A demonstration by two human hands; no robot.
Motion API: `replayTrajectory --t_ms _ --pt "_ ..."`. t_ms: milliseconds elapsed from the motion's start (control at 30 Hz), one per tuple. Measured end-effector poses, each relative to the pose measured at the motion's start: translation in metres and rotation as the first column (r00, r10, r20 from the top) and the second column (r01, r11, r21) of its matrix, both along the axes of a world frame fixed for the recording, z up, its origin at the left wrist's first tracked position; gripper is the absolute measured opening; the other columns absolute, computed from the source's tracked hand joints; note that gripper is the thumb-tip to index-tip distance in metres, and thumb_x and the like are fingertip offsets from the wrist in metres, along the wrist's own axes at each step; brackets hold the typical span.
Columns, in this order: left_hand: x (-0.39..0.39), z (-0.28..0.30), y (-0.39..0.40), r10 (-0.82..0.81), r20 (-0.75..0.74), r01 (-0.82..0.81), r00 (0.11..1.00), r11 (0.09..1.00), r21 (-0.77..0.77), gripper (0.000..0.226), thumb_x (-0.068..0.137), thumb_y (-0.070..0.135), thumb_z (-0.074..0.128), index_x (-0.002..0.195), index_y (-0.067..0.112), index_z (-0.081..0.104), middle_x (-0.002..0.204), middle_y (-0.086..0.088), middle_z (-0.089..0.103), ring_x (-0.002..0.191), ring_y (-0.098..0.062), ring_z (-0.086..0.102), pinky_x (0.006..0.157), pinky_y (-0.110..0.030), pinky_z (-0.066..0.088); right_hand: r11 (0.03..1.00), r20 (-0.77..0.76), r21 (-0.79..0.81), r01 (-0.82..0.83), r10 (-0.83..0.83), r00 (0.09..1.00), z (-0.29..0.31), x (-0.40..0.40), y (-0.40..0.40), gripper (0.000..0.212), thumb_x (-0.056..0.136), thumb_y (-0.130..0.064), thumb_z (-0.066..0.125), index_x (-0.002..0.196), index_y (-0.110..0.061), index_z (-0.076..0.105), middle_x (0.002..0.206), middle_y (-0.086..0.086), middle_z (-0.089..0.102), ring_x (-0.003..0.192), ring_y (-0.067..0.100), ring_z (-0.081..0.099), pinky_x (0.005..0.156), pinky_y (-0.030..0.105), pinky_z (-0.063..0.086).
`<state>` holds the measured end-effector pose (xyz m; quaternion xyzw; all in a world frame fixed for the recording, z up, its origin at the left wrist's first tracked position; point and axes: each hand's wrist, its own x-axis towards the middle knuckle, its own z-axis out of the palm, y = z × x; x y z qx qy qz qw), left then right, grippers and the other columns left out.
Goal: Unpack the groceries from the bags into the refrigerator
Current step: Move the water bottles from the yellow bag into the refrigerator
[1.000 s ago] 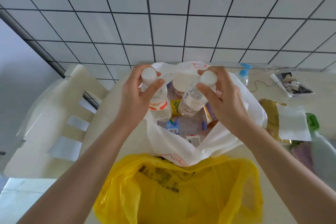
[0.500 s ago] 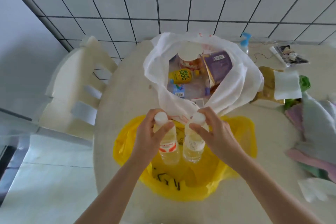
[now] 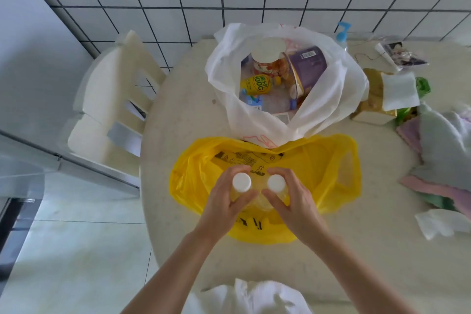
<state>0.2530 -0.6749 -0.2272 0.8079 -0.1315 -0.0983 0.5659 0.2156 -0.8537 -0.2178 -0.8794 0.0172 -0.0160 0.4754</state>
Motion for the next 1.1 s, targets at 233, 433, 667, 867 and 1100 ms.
replayTrajectory --t_ms 233,433,667,867,1100 --pt "-0.009 -0.022 0.011 0.032 -0.066 -0.024 0.997 0.991 0.129 0.078 0.071 0.039 0.083 0.135 0.035 0.039 0.130 0.016 0.051 0.118 0.001 0.047 0.087 -0.004 0.040 0.994 -0.022 -0.004 0.112 -0.112 0.993 -0.030 -0.024 0.014 0.072 0.075 -0.022 0.081 0.132 -0.031 0.037 0.125 -0.015 0.052 0.114 0.000 0.049 0.088 0.006 0.038" --pt "-0.014 -0.020 0.004 0.168 -0.040 -0.163 0.985 0.982 0.098 0.073 0.060 0.034 0.090 0.119 0.032 0.048 0.111 0.015 0.061 0.102 -0.009 0.058 0.077 -0.024 0.051 0.945 0.007 0.025 0.327 -0.328 0.945 -0.021 -0.021 0.026 0.072 0.066 -0.014 0.086 0.124 -0.023 0.045 0.106 -0.013 0.055 0.097 0.014 0.055 0.072 0.020 0.045" --pt "-0.043 0.036 0.022 0.367 -0.001 -0.365 0.930 0.924 -0.116 0.078 0.053 0.030 0.094 0.119 0.029 0.052 0.110 0.012 0.065 0.103 -0.011 0.062 0.080 -0.024 0.054 0.903 0.082 0.189 0.387 -0.407 0.910 0.051 -0.038 0.031 0.076 0.058 -0.020 0.090 0.121 -0.028 0.046 0.109 -0.023 0.054 0.103 0.005 0.054 0.086 0.036 0.054" --pt "-0.115 0.098 0.064 0.483 -0.043 -0.479 0.874 0.845 -0.239 0.073 0.056 0.010 0.092 0.120 0.015 0.057 0.104 0.008 0.066 0.091 0.004 0.063 0.069 -0.010 0.051 0.902 0.071 0.356 0.243 -0.286 0.956 0.105 -0.095 0.048 0.065 0.059 -0.021 0.090 0.116 -0.024 0.057 0.107 -0.006 0.066 0.103 0.011 0.063 0.084 0.032 0.055" --pt "-0.236 0.094 0.119 0.629 -0.162 -0.648 0.761 0.726 -0.230 0.060 0.046 0.027 0.090 0.098 0.030 0.063 0.092 0.005 0.070 0.088 -0.015 0.067 0.066 -0.020 0.054 0.928 0.080 0.358 -0.106 0.083 0.993 0.112 -0.166 0.107 0.065 0.051 -0.037 0.082 0.109 -0.026 0.056 0.093 -0.011 0.065 0.081 -0.002 0.062 0.060 0.009 0.047"
